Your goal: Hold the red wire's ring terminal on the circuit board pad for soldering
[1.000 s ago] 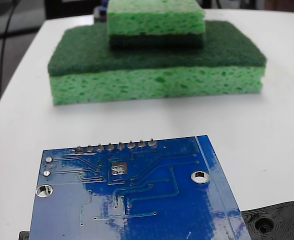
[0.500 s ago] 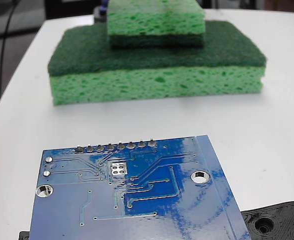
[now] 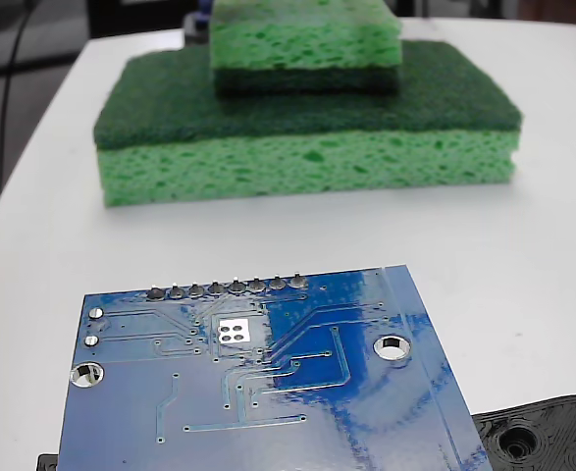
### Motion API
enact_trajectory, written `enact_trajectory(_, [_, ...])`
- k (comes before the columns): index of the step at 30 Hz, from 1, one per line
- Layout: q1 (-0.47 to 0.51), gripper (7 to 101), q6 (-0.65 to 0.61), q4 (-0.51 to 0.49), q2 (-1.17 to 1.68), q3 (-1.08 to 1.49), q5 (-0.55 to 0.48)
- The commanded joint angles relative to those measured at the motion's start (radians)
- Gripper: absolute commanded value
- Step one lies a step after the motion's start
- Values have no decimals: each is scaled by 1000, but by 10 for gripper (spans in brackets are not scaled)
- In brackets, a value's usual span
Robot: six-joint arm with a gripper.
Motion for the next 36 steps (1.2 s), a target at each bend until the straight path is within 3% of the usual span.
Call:
enact_trajectory(1, [12,1003,-9,14,2,-9,-60])
enact_trajectory(11, [54,1003,-41,6,3,21,-135])
enact_trajectory(36, [67,1003,-37,-2,3,64,-130])
